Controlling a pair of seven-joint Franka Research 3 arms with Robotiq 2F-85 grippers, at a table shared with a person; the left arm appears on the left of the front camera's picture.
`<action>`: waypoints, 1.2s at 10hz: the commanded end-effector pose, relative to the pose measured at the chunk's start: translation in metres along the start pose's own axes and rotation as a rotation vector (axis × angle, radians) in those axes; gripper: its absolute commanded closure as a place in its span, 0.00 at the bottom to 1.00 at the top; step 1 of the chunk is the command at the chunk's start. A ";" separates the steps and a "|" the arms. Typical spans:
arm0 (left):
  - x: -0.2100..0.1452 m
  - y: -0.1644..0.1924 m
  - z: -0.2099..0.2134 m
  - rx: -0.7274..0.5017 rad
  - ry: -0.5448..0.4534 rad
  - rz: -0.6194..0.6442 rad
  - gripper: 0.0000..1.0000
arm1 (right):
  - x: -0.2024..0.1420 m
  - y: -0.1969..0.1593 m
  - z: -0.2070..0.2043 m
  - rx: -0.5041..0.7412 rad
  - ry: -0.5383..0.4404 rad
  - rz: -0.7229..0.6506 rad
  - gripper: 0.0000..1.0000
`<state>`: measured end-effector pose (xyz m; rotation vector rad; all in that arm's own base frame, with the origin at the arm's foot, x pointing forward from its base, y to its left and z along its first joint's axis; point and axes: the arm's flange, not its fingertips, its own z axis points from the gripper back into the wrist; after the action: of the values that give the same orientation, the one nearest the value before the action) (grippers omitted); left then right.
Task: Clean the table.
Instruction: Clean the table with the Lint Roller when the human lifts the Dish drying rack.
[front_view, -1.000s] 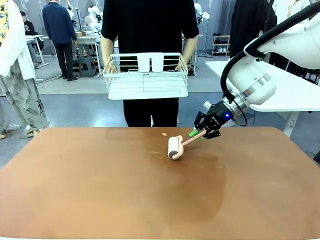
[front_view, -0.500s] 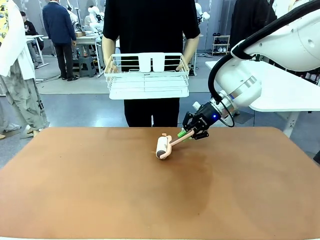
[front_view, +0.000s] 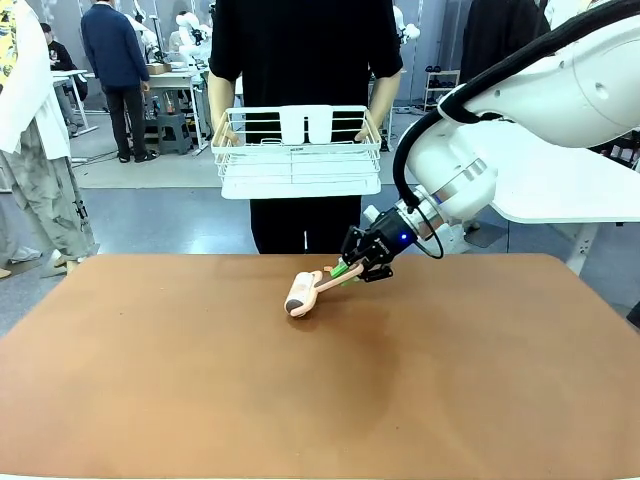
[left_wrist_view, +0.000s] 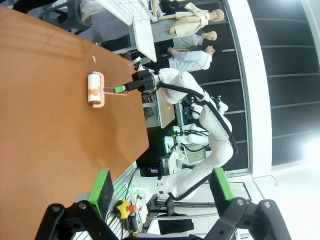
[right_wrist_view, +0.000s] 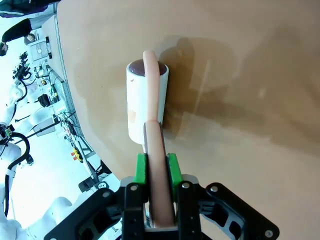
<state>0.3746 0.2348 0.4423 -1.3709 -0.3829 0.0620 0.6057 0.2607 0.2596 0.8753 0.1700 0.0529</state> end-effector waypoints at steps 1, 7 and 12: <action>-0.001 -0.001 0.003 0.002 -0.002 -0.002 0.00 | -0.022 -0.015 -0.038 -0.086 0.088 -0.012 1.00; -0.001 -0.001 0.003 0.002 -0.002 -0.002 0.00 | -0.036 0.038 0.010 0.002 0.088 0.019 1.00; -0.001 -0.001 0.003 0.002 -0.002 -0.002 0.00 | -0.060 0.067 0.101 0.006 0.097 0.058 1.00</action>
<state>0.3745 0.2350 0.4423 -1.3709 -0.3832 0.0624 0.5724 0.2335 0.3800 0.9230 0.2138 0.1704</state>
